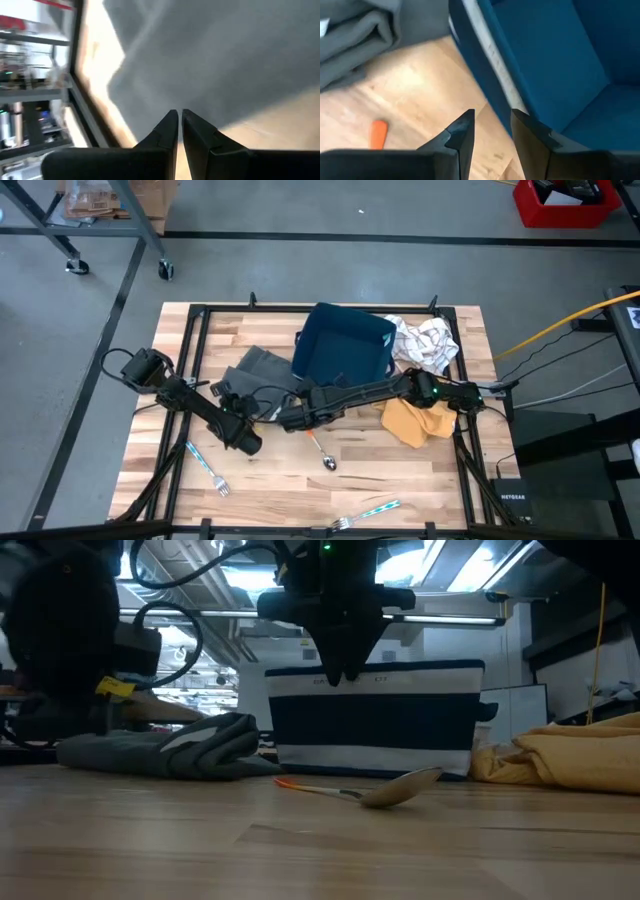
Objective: Fold towel
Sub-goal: Fold the gray towel
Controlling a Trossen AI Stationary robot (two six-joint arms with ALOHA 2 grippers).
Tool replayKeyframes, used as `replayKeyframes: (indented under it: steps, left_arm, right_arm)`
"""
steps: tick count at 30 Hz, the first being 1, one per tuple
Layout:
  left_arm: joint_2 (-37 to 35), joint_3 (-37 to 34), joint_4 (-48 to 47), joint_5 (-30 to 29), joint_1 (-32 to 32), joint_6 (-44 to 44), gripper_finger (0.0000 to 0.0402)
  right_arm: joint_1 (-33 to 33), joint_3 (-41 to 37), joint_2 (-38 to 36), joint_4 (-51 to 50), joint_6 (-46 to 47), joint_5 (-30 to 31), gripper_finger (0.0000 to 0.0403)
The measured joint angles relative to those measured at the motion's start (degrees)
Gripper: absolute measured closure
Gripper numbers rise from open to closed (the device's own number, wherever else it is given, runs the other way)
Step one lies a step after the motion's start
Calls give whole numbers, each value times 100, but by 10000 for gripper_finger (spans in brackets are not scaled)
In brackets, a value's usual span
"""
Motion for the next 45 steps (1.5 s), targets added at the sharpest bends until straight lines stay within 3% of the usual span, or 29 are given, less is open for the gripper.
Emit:
replayKeyframes:
  steps: [6, 11, 16, 19, 27, 32, 36, 42, 45]
  left_arm:
    - [0, 0, 57, -580, 445, 155, 384]
    - [0, -2, 794, -560, 943, 770, 384]
    - [0, -2, 1900, 650, 1158, 1974, 384]
    - [-19, 13, 2050, 1178, 1071, 2199, 384]
    - [-61, 145, 2003, 2588, 187, 1625, 384]
    - [-36, 540, 2072, 2905, -406, 1279, 384]
    - [-20, 811, 2273, 2946, -685, 1228, 384]
    - [-1, 859, 2933, 3054, -968, 1207, 384]
    - [0, 859, 2962, 3020, -1060, 1204, 384]
  right_arm:
    - [1, 0, -9, -1, 148, -115, 272]
    - [-1, 0, -11, 22, 169, -115, 272]
    - [-1, 2, -11, 23, 168, -313, 272]
    - [1, 4, -13, 35, 120, -551, 272]
    - [1, 7, -13, 164, -346, -1640, 272]
    - [6, 7, -13, 530, -702, -2011, 272]
    - [-2, 7, -13, 632, -803, -1642, 272]
    - [-141, 7, -13, 565, -778, -118, 272]
    - [-305, 7, -13, 603, -657, -30, 272]
